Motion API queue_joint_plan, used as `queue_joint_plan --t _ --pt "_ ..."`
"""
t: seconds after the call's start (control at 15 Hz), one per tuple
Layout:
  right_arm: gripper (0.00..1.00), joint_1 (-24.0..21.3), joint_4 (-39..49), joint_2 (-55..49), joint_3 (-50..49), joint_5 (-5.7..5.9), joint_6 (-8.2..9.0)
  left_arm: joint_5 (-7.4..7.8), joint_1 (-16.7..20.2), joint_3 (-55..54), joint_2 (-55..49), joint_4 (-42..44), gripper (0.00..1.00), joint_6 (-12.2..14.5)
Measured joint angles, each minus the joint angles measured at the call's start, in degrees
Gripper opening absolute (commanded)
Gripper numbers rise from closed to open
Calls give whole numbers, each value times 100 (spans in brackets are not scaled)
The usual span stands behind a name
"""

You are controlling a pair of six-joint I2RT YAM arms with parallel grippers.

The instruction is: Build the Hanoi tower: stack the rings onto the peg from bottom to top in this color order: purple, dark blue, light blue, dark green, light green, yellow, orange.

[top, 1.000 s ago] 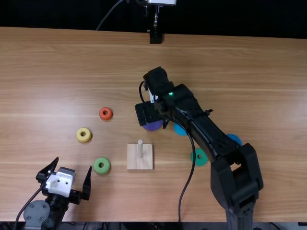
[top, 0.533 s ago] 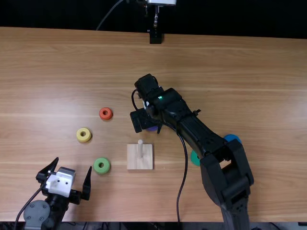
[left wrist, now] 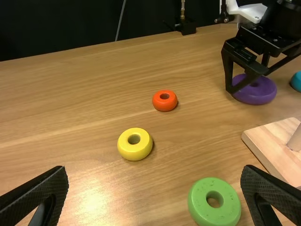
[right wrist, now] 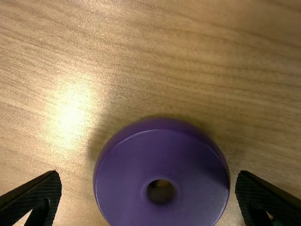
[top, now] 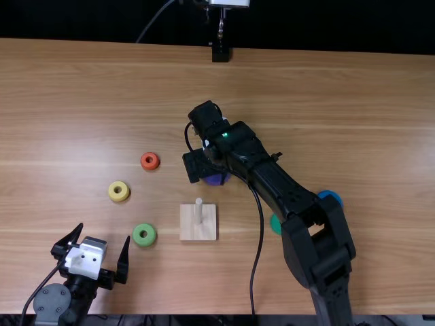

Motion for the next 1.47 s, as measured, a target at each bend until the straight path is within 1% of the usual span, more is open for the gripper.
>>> queue_joint_plan --t 0.2,0.27,0.4,0.47,0.53,0.6,0.67,0.73,0.8,0.87,1.13,1.27,1.47 --pt "100 0 -4 221 2 17 -9 -2 0 0 0 2 100 -2" --pt "100 0 0 234 2 52 2 0 0 0 0 2 100 0" --pt "100 0 -4 234 2 59 2 -2 0 0 0 2 100 2" --pt "81 0 -74 234 2 61 0 -4 0 0 0 2 100 0" --pt "54 0 -186 234 2 63 4 0 0 0 0 2 100 0" --pt "32 0 -291 234 4 61 11 0 0 0 0 0 100 0" --pt "26 0 -420 234 17 52 22 0 0 0 0 2 100 0" --pt "14 0 -610 234 42 42 37 -2 0 0 0 2 100 0" --pt "6 0 -741 234 42 33 35 -2 0 0 0 2 100 4" --pt "5 0 -772 232 42 31 33 -2 0 0 0 0 100 4" --pt "5 -2 -793 232 48 20 28 -2 0 0 0 0 100 0" --pt "5 0 -896 125 46 37 7 -2 0 0 0 2 100 2" --pt "5 0 -970 -647 44 42 -61 -2 0 0 0 4 100 2"
